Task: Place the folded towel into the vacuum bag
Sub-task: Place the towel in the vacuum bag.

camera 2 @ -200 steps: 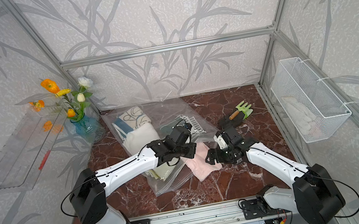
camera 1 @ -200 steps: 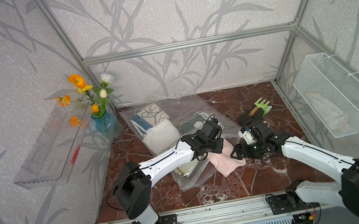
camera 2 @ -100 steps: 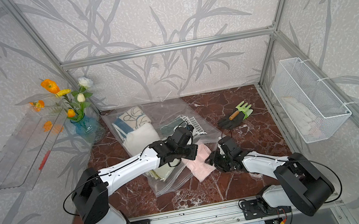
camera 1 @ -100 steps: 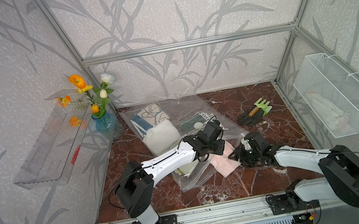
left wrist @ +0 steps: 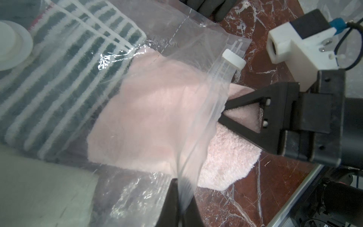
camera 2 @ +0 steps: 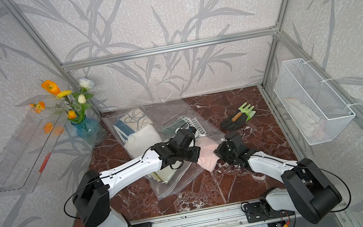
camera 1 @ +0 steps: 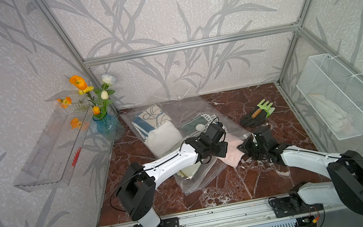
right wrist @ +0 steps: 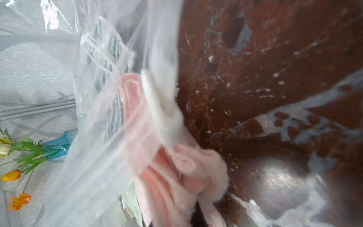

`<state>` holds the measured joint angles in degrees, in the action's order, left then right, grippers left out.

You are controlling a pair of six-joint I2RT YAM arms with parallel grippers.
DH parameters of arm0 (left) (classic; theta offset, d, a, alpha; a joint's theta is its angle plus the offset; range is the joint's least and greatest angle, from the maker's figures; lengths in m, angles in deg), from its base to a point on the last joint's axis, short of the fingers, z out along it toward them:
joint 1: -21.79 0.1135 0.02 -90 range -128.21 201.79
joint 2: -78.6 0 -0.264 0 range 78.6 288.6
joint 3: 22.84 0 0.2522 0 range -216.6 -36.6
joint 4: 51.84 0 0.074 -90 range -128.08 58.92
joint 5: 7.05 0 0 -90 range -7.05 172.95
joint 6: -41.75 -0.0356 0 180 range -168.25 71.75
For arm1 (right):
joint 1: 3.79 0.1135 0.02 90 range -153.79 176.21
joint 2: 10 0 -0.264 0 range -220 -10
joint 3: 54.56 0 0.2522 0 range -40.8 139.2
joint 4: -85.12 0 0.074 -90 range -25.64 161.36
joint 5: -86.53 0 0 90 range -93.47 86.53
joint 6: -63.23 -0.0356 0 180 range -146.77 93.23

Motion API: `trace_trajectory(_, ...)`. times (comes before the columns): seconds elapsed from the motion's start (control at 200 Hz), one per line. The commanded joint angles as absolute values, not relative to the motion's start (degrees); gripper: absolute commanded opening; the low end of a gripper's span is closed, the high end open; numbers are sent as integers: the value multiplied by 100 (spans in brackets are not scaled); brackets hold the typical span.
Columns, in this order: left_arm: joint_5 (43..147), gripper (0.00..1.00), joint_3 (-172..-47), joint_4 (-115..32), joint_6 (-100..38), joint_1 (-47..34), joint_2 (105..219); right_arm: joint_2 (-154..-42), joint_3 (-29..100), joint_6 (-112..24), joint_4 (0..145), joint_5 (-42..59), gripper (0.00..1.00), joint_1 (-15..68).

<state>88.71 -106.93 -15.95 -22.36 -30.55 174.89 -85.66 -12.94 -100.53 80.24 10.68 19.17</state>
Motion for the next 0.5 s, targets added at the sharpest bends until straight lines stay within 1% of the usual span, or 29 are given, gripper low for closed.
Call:
trace_trajectory(0.0, 9122, 4, -10839, -1762, -2330, -3169, 17630, -9225, -1165, -10560, 8987, 853, 2, 2038)
trace_trajectory(0.06, 9106, 4, -10892, -1730, -2355, -3173, 17665, -9650, -1168, -10754, 9736, 749, 2, 2208)
trace_trajectory(0.135, 9067, 4, -10931, -1679, -2392, -3174, 17670, -9923, -1087, -10859, 10102, 472, 2, 2464)
trace_trajectory(0.33, 9073, 4, -10938, -1647, -2421, -3174, 17689, -10355, -801, -10764, 10412, -92, 3, 2540)
trace_trajectory(0.475, 9093, 4, -10929, -1674, -2399, -3174, 17705, -10746, -478, -10561, 10596, -191, 3, 2517)
trace_trajectory(0.495, 9087, 4, -10929, -1676, -2400, -3172, 17706, -10933, -428, -10532, 10565, -181, 4, 2521)
